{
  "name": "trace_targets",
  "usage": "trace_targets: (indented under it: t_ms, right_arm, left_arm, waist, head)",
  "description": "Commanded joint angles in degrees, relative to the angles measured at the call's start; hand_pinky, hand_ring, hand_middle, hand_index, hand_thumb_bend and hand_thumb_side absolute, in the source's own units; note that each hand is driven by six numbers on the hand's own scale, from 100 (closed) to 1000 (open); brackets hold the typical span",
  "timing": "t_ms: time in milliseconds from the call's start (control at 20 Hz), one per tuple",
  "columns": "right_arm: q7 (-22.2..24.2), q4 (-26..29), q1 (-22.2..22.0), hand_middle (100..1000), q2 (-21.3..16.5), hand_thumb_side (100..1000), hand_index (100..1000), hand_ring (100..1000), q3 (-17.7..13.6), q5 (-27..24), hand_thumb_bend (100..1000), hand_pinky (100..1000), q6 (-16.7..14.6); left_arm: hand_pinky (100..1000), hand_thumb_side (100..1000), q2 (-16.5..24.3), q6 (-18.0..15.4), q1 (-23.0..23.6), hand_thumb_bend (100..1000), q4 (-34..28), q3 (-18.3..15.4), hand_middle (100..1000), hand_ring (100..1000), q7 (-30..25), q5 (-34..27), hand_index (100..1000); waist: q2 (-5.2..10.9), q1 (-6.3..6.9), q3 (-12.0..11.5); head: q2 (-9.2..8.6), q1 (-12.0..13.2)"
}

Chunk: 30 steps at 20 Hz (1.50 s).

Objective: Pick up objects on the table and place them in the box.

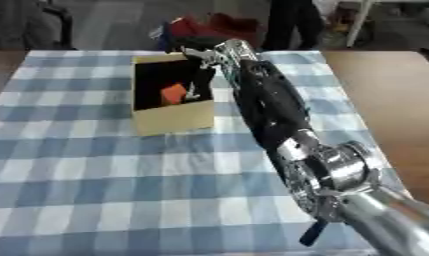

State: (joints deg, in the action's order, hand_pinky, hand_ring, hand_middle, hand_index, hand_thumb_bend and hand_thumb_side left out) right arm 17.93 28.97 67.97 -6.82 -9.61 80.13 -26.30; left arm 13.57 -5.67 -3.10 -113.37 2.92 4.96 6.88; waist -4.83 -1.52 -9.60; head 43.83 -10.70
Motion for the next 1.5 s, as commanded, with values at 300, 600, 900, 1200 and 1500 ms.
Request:
trace_targets:
  t_ms: [300,600,900,1200,1500]
  right_arm:
    - [-3.17,2.42,2.34,933,-4.29,333,994,858,-2.55,-0.57,625,810,2.18]
    - [-4.86,2.13,2.51,906,-9.46,333,979,840,-6.76,-2.84,541,804,10.37]
    - [-7.90,0.14,1.23,885,-14.83,317,969,825,-11.08,-3.95,539,801,21.25]
    - [-12.48,-2.36,-0.05,866,-19.97,304,959,815,-14.30,-6.00,544,798,31.68]
    - [-19.72,-12.11,-1.10,866,-24.58,297,956,819,-10.22,-10.99,518,797,37.42]
  left_arm:
    - [839,591,0.74,-0.16,-0.64,100,-0.40,-0.19,646,661,0.00,-0.06,748]
    - [839,592,0.98,-0.17,-0.54,100,-0.20,-0.47,647,661,0.26,0.06,748]
    - [839,592,1.13,-0.20,-0.29,100,-0.02,-0.75,648,662,0.55,0.23,747]
    - [839,592,1.32,-0.17,0.24,100,0.05,-1.02,650,662,0.82,0.45,747]
    - [839,591,1.54,-0.17,0.65,100,0.06,-1.14,651,662,0.95,0.64,747]
  waist:
    - [0.97,-0.14,0.23]
    - [1.35,-0.60,1.02]
    - [1.62,-0.84,2.09]
    - [1.97,-0.95,3.43]
    - [2.28,-1.05,4.36]
  head:
    - [0.29,0.37]
    - [0.29,1.11]
    - [0.29,1.93]
    - [0.29,2.93]
    - [0.29,3.58]
